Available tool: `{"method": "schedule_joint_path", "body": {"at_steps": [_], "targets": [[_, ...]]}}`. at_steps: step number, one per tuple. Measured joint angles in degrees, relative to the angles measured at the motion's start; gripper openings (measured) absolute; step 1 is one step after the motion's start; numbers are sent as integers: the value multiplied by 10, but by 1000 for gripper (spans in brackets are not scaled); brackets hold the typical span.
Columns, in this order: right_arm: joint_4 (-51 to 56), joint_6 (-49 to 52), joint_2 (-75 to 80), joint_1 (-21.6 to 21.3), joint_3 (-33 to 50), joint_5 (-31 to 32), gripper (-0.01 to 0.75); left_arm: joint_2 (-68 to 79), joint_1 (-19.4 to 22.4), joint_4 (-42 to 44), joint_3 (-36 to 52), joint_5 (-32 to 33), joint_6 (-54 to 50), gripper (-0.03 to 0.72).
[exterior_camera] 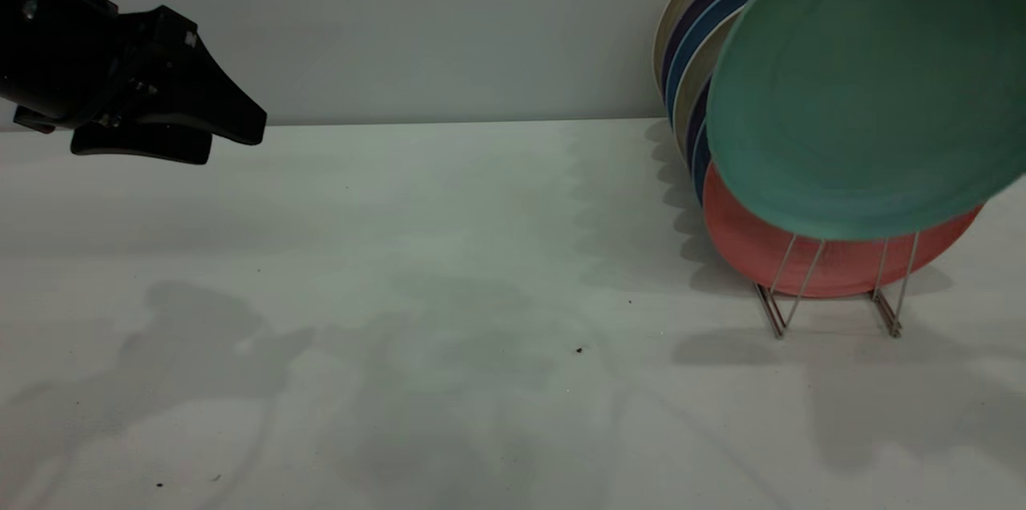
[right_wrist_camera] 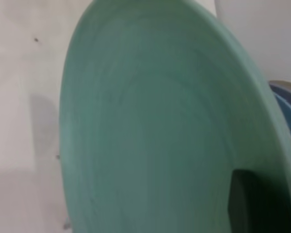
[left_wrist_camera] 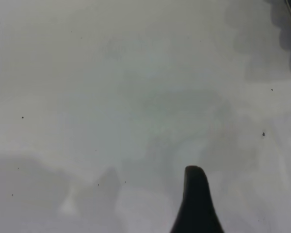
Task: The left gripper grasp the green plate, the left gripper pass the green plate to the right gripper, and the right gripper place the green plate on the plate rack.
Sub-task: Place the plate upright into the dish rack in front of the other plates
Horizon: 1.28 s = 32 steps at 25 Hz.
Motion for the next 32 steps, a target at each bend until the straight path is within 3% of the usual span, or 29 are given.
{"method": "schedule_joint_path", "body": {"at_steps": [9,21,32], "targets": [[-51,47,39,0,-68,-4,69,0,0,0,0,-8,4,570],[-70,58,77,0,-69,-51,69,0,0,0,0,-9,4,569],[-124,118,77,0,-69,-48,68,0,0,0,0,-9,4,568]]}}
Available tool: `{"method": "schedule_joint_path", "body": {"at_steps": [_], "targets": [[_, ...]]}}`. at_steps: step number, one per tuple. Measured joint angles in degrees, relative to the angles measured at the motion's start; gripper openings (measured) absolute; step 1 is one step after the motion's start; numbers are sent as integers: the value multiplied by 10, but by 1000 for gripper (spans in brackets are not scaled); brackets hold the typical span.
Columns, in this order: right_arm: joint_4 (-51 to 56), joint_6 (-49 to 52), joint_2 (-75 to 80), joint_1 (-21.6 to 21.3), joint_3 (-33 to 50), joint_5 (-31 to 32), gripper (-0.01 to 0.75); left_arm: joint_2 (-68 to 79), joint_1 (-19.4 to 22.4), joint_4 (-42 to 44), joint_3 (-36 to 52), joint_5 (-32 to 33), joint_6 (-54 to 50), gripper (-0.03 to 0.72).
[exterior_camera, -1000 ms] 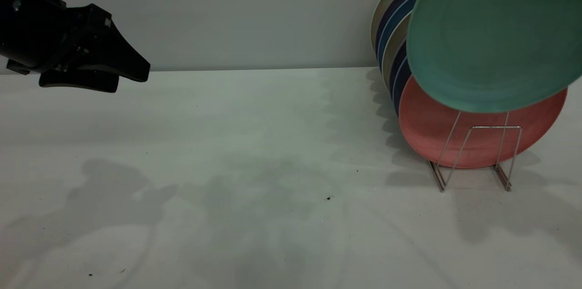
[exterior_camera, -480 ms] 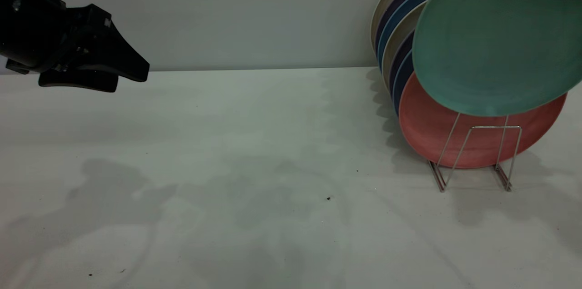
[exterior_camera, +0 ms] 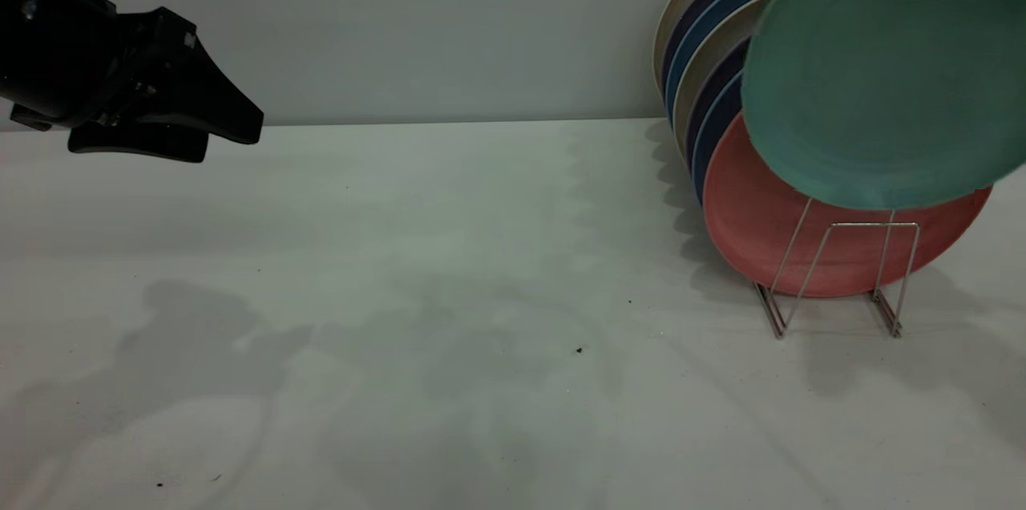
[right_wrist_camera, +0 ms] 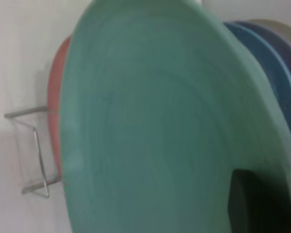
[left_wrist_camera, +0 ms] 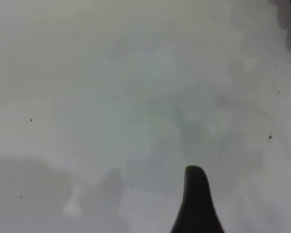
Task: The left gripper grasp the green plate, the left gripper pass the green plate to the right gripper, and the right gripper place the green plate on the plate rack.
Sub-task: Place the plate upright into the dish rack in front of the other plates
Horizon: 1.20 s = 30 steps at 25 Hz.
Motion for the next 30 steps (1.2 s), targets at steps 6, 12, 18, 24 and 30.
{"method": "schedule_joint_path", "body": {"at_steps": [6,12,18,24,30], "targets": [[-21,17,9,0,0,-4,68,0,0,0,0,0,0,568],[-19,18,19,0,0,-4,68,0,0,0,0,0,0,568],[-17,18,38,0,0,-4,68,0,0,0,0,-4,0,568],[-12,11,44,0,0,-4,72,0,0,0,0,-5,0,568],[-5,9,44,0,0,-3,142,0,0,0,0,-6,0,568]]}}
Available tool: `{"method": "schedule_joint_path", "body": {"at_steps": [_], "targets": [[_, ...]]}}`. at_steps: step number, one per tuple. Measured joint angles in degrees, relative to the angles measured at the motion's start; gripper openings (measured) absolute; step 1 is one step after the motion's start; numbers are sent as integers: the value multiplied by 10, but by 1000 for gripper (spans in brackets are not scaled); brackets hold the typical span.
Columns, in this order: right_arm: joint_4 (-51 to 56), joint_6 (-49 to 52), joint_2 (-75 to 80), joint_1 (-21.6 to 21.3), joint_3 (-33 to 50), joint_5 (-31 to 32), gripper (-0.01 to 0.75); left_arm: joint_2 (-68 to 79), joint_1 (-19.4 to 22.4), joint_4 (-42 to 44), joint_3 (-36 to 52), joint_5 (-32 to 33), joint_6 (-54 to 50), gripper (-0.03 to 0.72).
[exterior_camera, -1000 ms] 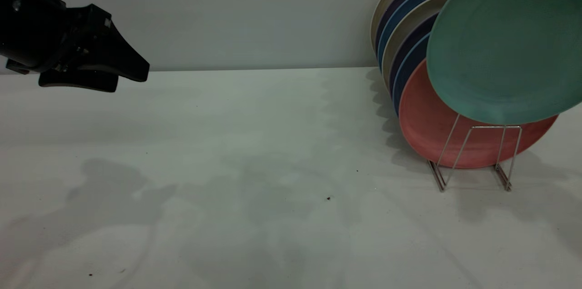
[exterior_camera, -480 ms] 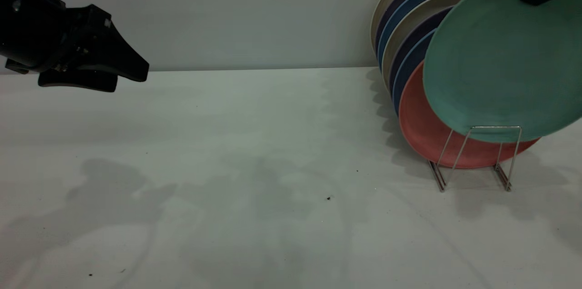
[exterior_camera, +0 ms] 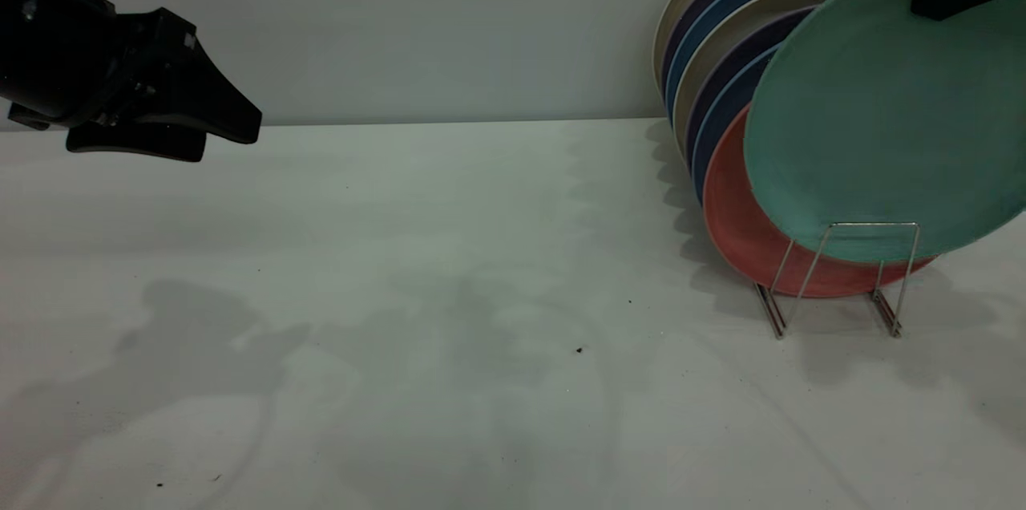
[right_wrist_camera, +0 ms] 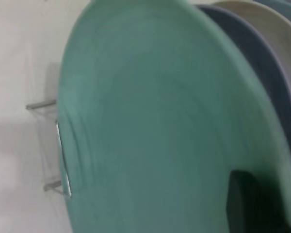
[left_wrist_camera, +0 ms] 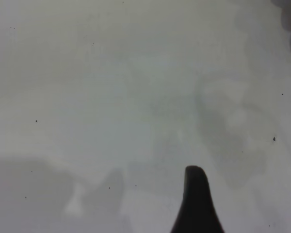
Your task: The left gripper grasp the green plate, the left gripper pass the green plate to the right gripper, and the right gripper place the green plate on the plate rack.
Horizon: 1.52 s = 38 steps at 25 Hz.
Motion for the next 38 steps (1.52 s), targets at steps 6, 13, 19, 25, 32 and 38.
{"method": "schedule_joint_path", "body": {"at_steps": [6,13,19,25,32,38], "targets": [[14,0,0,0,0,22,248,0,0,0,0,0,0,568],[35,14,0,0,0,95,257,0,0,0,0,0,0,568],[45,232,0,0,-1,120,257,0,0,45,0,-28,-56,568],[44,659,0,0,-13,127,257,0,0,269,-2,-35,-258,566],[9,788,-27,-14,-19,204,258,-11,0,661,-95,162,-599,478],[-121,860,-102,-38,-19,346,289,-121,0,740,-122,233,-666,458]]}}
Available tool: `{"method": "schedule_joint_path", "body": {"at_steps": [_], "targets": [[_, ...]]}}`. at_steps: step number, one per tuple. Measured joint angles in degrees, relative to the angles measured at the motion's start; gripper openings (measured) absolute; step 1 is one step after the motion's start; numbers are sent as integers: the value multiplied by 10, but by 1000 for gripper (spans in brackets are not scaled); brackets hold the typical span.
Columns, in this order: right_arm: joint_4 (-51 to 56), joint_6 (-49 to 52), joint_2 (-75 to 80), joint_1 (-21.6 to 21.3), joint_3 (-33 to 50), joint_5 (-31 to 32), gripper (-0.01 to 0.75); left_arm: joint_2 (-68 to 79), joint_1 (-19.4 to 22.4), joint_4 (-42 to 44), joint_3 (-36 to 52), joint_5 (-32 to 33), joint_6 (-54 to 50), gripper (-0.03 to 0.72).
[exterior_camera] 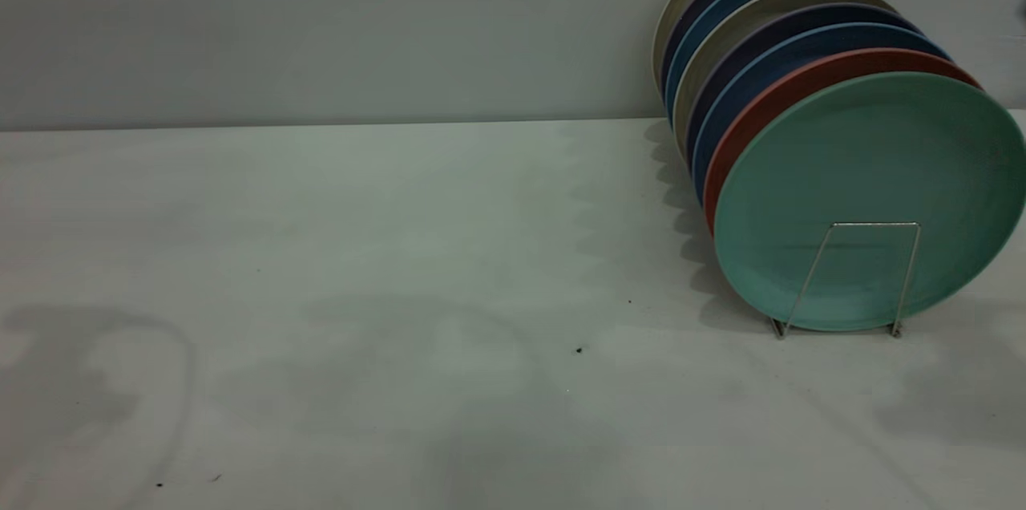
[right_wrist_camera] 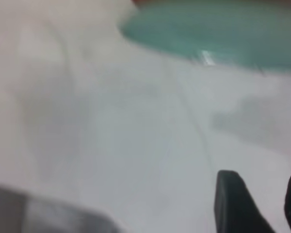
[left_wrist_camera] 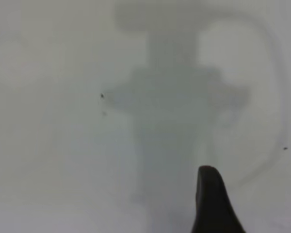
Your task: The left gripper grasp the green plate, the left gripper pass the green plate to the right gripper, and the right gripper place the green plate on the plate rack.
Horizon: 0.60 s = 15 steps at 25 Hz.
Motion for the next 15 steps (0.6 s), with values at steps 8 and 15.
{"method": "schedule_joint_path", "body": {"at_steps": [8,15], "targets": [[-44,33,-120,4,11,76,415,-186,0,-91,56,40,75,465],[-42,22,-321,32,111,88,421,-386,0,-132,173,67,94,554]]}}
